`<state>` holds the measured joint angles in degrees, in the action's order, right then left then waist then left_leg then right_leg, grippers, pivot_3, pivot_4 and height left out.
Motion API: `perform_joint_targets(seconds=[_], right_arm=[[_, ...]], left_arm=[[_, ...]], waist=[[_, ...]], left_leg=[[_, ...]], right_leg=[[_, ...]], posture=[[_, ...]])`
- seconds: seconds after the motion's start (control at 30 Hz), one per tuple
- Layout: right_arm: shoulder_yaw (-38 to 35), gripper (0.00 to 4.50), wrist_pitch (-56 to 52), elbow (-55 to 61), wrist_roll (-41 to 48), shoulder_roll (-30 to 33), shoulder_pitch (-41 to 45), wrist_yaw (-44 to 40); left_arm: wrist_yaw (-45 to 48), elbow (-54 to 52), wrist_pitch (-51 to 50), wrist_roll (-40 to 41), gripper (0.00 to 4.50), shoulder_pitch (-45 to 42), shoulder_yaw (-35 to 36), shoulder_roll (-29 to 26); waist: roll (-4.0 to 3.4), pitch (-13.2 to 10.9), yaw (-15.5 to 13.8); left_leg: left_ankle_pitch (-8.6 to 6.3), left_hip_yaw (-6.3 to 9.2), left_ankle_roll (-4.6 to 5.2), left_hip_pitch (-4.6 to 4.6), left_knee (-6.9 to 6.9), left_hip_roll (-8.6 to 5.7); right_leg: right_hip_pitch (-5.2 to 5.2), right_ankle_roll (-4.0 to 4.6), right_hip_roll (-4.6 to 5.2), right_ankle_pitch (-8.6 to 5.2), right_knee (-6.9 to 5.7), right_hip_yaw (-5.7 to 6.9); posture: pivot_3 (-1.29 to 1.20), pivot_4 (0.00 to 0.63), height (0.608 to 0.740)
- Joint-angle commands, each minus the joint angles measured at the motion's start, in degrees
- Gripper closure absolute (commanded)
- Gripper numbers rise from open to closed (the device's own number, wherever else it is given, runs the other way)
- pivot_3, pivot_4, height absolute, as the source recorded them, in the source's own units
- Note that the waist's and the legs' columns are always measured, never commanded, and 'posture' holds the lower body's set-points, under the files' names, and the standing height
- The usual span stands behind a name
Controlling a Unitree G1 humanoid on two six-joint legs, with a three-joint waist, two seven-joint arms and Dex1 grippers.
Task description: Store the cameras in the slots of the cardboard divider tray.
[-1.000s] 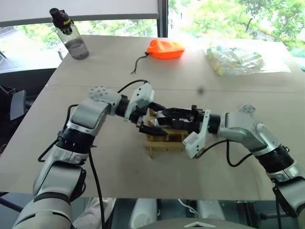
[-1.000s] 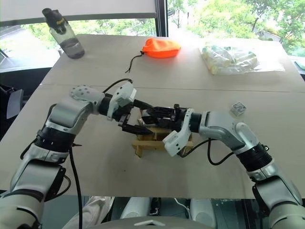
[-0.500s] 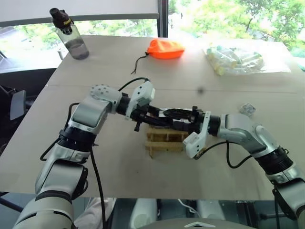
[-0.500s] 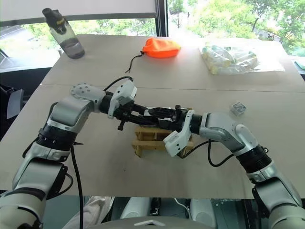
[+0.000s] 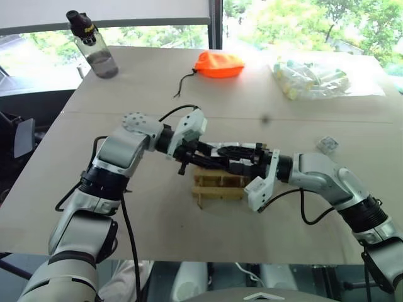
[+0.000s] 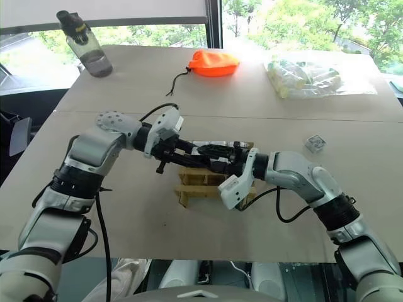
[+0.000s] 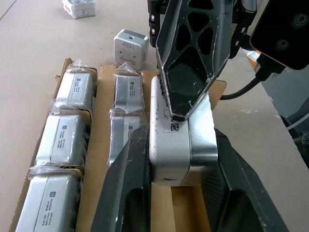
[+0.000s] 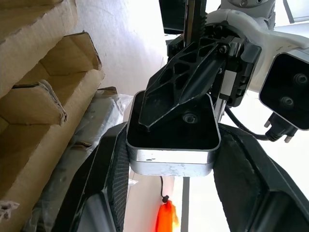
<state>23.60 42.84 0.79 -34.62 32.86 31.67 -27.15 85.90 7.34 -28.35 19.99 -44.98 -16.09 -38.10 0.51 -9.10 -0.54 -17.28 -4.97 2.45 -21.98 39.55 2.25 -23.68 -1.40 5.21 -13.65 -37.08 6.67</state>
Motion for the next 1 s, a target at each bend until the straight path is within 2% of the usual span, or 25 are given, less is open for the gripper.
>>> perform_joint_targets(seconds=[0.03,0.1,0.2,0.57,1.0], right_arm=[[0.74,2.58,1.97,-0.30,-0.01,0.92,-0.26,-0.58],[0.72,2.58,1.77,0.02,0.24,0.90,-0.35,-0.85],[0.69,2.58,1.99,-0.45,0.17,0.76,-0.21,-1.03],[0.05,2.58,2.18,-0.56,-0.20,0.85,0.71,-0.84],[-0.06,2.58,1.44,0.89,0.92,0.45,1.06,-1.82]], left_arm=[[-0.84,-1.77,-1.21,2.09,2.49,-2.56,3.48,-0.16],[-4.38,-0.04,-1.13,1.37,1.58,-3.40,4.50,1.61],[-3.99,0.81,-1.37,1.06,0.20,-4.07,4.38,1.75],[5.97,-5.58,-7.42,2.93,0.20,-1.75,0.15,-4.50],[4.84,-3.57,-6.39,0.68,0.20,-2.88,-1.17,-2.89]], waist=[[0.03,-0.01,-0.08],[0.04,-0.01,-0.14],[0.04,-0.01,-0.08],[0.04,-0.01,0.96],[0.04,-0.02,1.06]], left_leg=[[0.00,0.00,0.00,0.00,0.00,0.00],[0.00,0.00,0.00,-0.02,0.01,0.01],[0.00,0.07,0.00,0.00,0.02,0.00],[0.00,0.23,0.00,0.01,0.01,0.01],[0.00,0.29,0.00,0.01,0.02,0.01]], right_leg=[[0.00,0.00,0.00,0.00,0.00,0.00],[0.00,0.00,0.00,0.00,0.01,0.03],[0.01,0.00,0.03,0.00,0.00,0.00],[0.00,0.00,0.01,0.00,-0.02,-0.01],[0.01,0.00,0.03,0.00,-0.03,-0.01]], posture=[[0.00,0.150,0.726],[0.00,0.150,0.726],[0.00,0.150,0.726],[0.00,0.150,0.726],[0.00,0.150,0.726]])
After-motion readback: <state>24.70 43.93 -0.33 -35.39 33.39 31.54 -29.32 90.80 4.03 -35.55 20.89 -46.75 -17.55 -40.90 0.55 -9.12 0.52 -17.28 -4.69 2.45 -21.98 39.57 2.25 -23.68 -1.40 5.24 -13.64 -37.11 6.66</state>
